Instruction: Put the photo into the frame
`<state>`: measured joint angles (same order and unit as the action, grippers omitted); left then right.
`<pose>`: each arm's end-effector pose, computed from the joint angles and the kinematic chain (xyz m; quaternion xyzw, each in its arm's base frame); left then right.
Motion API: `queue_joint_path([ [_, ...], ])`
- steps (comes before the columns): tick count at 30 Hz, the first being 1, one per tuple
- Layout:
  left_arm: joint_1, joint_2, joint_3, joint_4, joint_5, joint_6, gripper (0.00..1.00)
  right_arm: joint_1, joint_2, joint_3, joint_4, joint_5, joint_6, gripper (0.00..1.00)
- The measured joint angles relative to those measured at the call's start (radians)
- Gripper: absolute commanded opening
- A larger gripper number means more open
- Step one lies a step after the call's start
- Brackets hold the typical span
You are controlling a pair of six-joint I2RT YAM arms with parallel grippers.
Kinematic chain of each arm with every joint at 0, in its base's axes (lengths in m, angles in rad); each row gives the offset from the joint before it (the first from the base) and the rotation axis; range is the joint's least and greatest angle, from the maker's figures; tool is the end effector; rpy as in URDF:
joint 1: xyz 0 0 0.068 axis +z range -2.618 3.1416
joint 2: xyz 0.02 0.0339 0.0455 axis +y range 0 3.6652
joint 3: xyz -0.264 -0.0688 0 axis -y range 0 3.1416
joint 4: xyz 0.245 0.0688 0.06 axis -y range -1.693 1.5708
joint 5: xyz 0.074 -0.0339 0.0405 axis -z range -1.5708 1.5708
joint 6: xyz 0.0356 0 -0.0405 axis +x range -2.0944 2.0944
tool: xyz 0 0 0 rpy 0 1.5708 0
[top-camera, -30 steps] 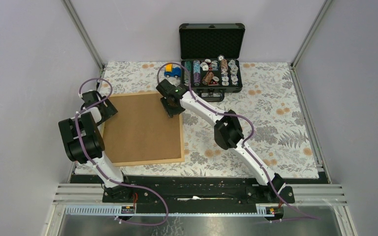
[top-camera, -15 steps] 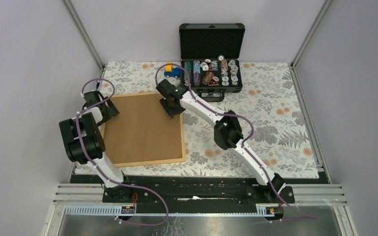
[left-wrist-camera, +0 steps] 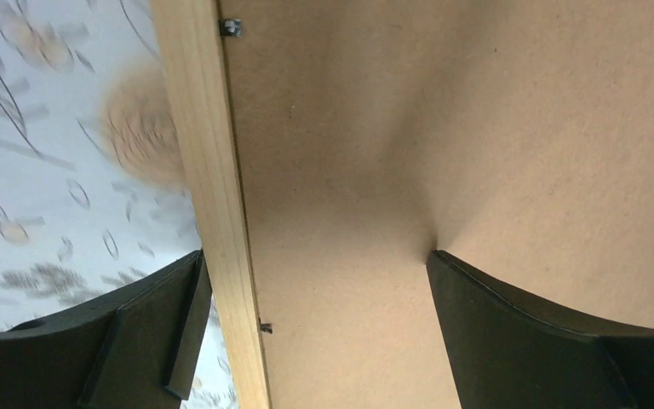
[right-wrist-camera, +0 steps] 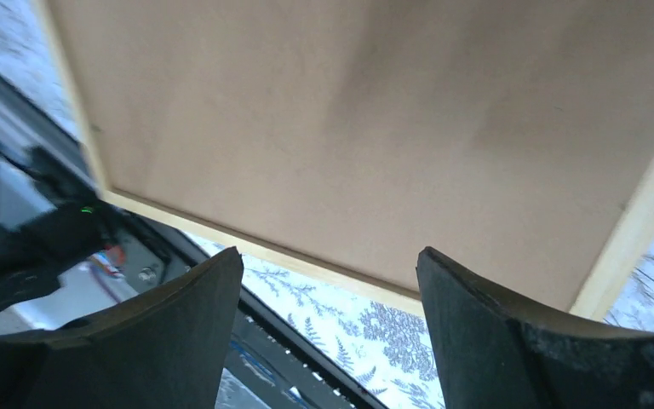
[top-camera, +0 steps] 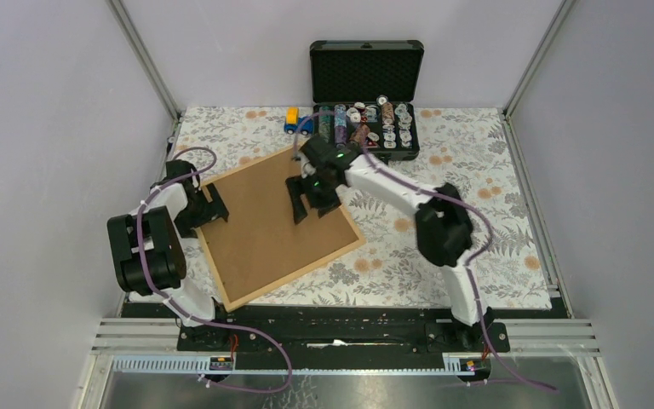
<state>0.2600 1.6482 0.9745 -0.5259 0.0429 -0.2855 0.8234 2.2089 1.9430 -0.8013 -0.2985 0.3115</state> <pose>0.2991 0.0780 0.1686 -0.2609 0.9473 -0.0234 0.1842 0.3196 0.3603 0.2244 -0.2783 0.9171 0.2539 0.1304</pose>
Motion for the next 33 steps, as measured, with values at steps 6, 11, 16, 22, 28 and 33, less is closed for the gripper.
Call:
queue_joint_path([
  [6, -0.026, -0.082, 0.017, -0.141, -0.012, -0.057, 0.99, -0.243, -0.275, -0.309, 0.243, -0.113, 0.092, 0.83],
  [11, 0.006, -0.163, 0.058, -0.098, 0.008, -0.138, 0.99, -0.345, -0.222, -0.397, 0.343, -0.093, 0.09, 0.81],
  [16, 0.015, -0.163, 0.065, -0.032, 0.057, -0.18, 0.99, -0.316, -0.108, -0.428, 0.376, -0.09, 0.066, 0.79],
  [22, 0.015, -0.095, 0.075, -0.018, 0.118, -0.178, 0.99, -0.308, -0.127, -0.534, 0.53, -0.186, 0.111, 0.74],
  [28, -0.171, 0.012, 0.28, -0.042, 0.175, -0.144, 0.99, -0.271, -0.227, -0.762, 0.764, -0.268, 0.225, 0.73],
  [33, -0.391, 0.196, 0.55, -0.076, 0.148, -0.116, 0.99, -0.15, -0.332, -0.933, 0.834, -0.298, 0.31, 0.75],
])
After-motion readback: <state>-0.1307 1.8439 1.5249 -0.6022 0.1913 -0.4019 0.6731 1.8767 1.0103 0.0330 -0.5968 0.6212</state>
